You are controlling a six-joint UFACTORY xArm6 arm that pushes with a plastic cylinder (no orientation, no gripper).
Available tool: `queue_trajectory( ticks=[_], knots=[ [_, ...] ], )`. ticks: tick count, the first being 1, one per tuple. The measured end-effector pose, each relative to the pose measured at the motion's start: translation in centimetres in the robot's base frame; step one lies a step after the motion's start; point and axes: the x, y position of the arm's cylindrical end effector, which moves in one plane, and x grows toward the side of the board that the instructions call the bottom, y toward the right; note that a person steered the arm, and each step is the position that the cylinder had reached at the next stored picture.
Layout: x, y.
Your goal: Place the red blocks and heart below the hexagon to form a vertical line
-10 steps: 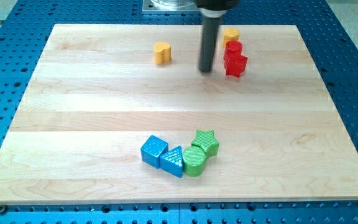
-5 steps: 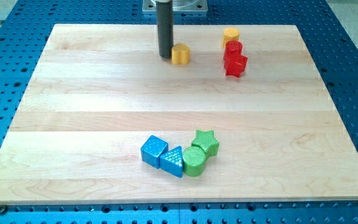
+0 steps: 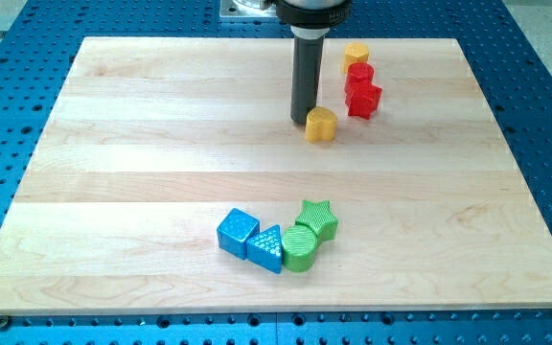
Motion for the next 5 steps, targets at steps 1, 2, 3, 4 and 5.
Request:
queue_trajectory(
  ticks=[1, 2, 3, 4, 5],
  knots=[
    [0.4, -3.3],
    [3.1, -2.8],
    [3.1, 1.5],
    [3.1, 4.5],
    [3.1, 0.4]
  ],
)
